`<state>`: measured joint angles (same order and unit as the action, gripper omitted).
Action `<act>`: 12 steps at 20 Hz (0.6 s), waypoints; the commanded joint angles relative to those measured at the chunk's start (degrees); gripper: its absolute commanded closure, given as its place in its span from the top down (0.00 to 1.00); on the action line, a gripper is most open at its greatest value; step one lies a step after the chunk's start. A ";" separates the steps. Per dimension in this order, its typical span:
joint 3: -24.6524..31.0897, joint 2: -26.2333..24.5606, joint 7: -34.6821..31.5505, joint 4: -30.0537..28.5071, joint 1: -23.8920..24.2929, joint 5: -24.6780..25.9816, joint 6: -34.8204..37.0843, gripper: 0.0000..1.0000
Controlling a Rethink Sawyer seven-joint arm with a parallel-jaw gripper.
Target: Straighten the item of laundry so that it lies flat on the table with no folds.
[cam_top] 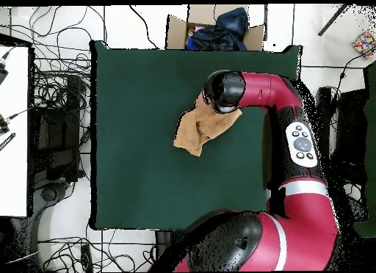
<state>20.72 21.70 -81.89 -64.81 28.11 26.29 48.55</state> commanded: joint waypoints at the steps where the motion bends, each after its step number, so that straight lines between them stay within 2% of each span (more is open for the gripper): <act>1: 0.46 -0.47 2.39 -6.05 -0.06 0.88 0.63 1.00; 12: 0.05 -4.86 2.20 -3.32 -1.14 2.84 -0.68 1.00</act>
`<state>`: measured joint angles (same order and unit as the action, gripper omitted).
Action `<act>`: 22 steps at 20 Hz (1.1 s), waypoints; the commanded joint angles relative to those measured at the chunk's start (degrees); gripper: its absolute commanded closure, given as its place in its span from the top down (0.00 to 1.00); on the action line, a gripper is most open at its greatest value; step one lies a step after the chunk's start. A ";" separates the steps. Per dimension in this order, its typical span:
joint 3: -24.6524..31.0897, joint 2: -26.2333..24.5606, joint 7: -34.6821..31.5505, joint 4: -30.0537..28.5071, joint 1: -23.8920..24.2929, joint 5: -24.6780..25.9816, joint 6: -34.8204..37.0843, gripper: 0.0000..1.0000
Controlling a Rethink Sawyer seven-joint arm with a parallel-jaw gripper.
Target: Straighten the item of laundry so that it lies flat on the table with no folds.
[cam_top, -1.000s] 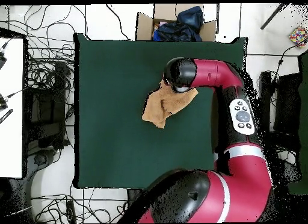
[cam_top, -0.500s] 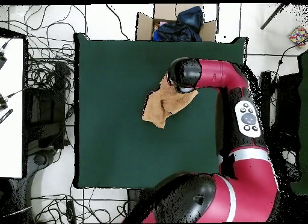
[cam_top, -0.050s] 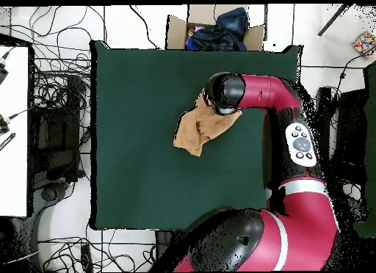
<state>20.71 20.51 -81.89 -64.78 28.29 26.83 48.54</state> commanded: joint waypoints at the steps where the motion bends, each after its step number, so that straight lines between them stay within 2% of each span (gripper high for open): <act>1: -0.30 -4.88 1.92 -2.27 -1.96 2.81 -0.48 1.00; 4: -0.74 -8.50 2.78 0.82 -3.50 5.56 -1.76 1.00; 9: -1.49 -10.40 2.33 3.21 -4.65 7.85 -1.45 1.00; 15: -0.50 -9.69 3.32 2.02 -3.64 8.31 -1.96 1.00; 18: -0.01 -8.99 2.37 0.37 -2.87 8.39 -5.39 1.00; 19: 0.22 -8.73 2.00 -0.30 -2.54 8.46 -7.11 0.00; 22: 0.70 -8.45 1.92 -1.09 -1.99 8.27 -8.60 0.00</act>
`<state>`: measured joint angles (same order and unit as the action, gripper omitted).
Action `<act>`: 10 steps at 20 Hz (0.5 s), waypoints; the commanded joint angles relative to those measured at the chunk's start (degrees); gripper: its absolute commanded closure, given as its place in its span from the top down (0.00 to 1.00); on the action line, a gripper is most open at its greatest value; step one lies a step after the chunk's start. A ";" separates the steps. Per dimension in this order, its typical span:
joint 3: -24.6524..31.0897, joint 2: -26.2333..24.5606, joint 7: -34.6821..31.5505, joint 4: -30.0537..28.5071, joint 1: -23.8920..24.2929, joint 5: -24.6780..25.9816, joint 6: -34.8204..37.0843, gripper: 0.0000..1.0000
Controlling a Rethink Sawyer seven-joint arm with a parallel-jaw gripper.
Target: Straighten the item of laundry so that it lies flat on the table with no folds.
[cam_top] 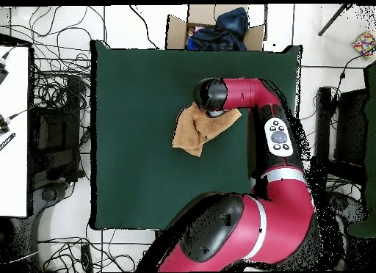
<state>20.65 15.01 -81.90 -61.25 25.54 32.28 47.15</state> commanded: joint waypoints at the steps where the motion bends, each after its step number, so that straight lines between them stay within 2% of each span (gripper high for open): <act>1: 0.63 -3.05 2.13 -4.22 0.64 2.50 -5.94 0.00; 4: 0.18 -3.18 4.04 -2.86 0.01 2.07 -1.18 0.00; 10: 0.59 -2.27 4.98 -3.94 0.52 1.92 -1.30 0.00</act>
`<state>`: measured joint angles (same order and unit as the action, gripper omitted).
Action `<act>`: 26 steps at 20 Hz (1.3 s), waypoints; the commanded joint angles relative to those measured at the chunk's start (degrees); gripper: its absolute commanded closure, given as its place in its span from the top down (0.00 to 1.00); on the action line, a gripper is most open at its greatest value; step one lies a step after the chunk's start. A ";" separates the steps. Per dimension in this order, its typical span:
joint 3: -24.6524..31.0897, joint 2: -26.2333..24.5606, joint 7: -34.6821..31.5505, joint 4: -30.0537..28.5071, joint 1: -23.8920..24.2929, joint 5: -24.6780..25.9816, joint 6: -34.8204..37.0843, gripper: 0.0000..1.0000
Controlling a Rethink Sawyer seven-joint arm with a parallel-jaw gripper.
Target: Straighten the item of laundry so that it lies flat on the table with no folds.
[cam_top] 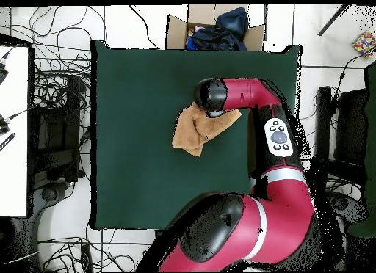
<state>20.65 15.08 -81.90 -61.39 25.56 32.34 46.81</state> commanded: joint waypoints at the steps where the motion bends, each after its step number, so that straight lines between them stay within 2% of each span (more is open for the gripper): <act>1: 0.64 -2.17 5.02 -4.02 0.61 1.83 -1.07 0.00; 5: 0.76 -1.72 3.18 -4.97 1.01 1.49 -3.25 0.00; 6: 1.11 -1.54 2.99 -5.57 1.31 1.89 -5.43 1.00; 9: 1.23 -1.56 3.76 -6.15 1.54 2.45 -6.32 1.00; 13: 0.74 -2.40 6.14 -4.69 1.04 2.57 -1.93 1.00; 21: 0.90 -2.93 5.87 -4.22 0.75 2.46 -1.80 1.00; 26: 3.89 -1.21 5.19 -8.49 2.60 0.28 -5.73 1.00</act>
<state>21.33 15.94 -81.90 -63.49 27.28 32.33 44.42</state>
